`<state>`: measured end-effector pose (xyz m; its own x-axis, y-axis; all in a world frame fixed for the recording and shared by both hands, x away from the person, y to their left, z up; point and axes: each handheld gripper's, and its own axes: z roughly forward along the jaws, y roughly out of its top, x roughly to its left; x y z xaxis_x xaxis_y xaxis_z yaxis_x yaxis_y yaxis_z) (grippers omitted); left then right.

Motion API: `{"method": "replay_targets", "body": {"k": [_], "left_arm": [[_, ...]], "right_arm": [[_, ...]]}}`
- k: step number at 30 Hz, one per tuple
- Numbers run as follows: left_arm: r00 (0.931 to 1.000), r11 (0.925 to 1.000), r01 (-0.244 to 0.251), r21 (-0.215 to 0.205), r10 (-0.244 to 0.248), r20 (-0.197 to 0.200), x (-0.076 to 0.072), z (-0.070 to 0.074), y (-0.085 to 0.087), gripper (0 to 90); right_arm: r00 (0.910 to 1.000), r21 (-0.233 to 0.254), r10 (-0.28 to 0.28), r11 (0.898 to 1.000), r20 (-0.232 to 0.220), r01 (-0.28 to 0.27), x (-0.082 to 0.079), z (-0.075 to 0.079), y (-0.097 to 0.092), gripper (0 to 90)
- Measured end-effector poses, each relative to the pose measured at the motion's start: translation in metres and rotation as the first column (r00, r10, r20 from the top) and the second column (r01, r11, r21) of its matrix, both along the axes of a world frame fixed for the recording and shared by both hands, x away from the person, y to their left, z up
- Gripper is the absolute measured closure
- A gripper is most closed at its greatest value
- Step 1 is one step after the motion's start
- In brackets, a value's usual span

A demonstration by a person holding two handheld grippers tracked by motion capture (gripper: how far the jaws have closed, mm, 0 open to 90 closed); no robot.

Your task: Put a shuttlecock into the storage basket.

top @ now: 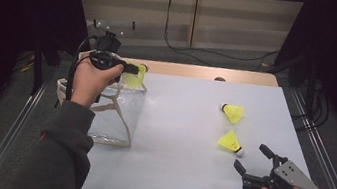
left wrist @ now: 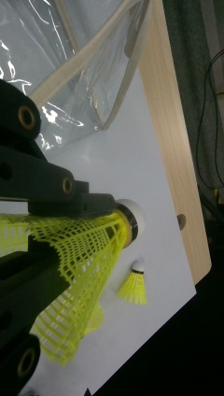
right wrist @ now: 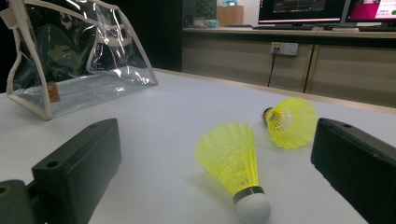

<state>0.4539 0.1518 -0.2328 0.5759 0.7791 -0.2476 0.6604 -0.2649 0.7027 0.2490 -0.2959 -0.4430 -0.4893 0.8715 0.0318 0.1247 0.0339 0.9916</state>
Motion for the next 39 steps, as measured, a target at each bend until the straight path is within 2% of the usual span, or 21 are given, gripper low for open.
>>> {"method": "replay_targets", "body": {"k": [25, 39], "left_arm": [[0.9995, 0.9995, -0.030, 0.011, 0.030, 0.012, 0.003, 0.010, 0.013, 84.4], [0.9985, 0.9982, -0.051, 0.030, 0.051, 0.020, 0.003, 0.015, 0.021, 84.4]], "right_arm": [[1.0000, 0.001, -0.002, 1.000, -0.003, 0.002, 0.000, 0.000, 0.000, 1.6], [1.0000, 0.000, 0.000, 1.000, -0.001, 0.000, 0.000, 0.000, 0.000, 1.6]]}}
